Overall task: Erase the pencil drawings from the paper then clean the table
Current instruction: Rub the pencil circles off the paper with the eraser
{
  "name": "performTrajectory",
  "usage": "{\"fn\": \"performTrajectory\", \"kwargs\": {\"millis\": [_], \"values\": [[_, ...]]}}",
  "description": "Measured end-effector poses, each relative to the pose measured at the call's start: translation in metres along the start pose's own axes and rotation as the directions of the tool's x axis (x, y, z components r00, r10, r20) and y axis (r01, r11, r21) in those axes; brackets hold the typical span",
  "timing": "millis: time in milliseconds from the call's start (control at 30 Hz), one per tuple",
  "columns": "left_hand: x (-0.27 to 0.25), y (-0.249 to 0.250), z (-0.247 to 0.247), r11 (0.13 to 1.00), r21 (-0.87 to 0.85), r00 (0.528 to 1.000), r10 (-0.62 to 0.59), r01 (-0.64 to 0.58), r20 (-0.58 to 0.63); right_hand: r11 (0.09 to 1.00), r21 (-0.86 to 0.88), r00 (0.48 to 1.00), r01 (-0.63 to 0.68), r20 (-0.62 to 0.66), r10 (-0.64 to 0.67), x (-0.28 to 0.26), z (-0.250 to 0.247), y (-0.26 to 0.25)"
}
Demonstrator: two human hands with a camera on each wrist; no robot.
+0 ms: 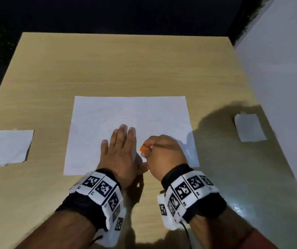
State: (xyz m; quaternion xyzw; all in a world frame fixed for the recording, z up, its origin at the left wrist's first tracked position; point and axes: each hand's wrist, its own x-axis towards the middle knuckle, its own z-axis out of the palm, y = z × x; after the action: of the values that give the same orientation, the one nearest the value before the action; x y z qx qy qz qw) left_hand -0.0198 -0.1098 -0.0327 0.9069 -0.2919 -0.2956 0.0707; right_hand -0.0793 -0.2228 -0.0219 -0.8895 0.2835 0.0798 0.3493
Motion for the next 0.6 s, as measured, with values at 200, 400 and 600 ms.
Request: {"fn": "performTrajectory", "kwargs": {"millis": [200, 400, 600], "values": [[0.004, -0.007, 0.008, 0.996, 0.072, 0.997, -0.056, 0.053, 0.051, 0.999, -0.051, 1.0, -0.007, 0.017, 0.008, 0.002, -0.019, 0.012], [0.005, -0.009, 0.008, 0.997, 0.063, 0.994, -0.049, 0.043, 0.097, 0.969, -0.113, 0.962, -0.222, -0.187, 0.199, 0.007, -0.045, 0.018], [0.003, -0.009, 0.01, 0.995, 0.094, 0.996, -0.042, 0.035, 0.081, 1.0, -0.001, 0.997, -0.015, 0.077, 0.015, -0.003, -0.016, 0.003]]}}
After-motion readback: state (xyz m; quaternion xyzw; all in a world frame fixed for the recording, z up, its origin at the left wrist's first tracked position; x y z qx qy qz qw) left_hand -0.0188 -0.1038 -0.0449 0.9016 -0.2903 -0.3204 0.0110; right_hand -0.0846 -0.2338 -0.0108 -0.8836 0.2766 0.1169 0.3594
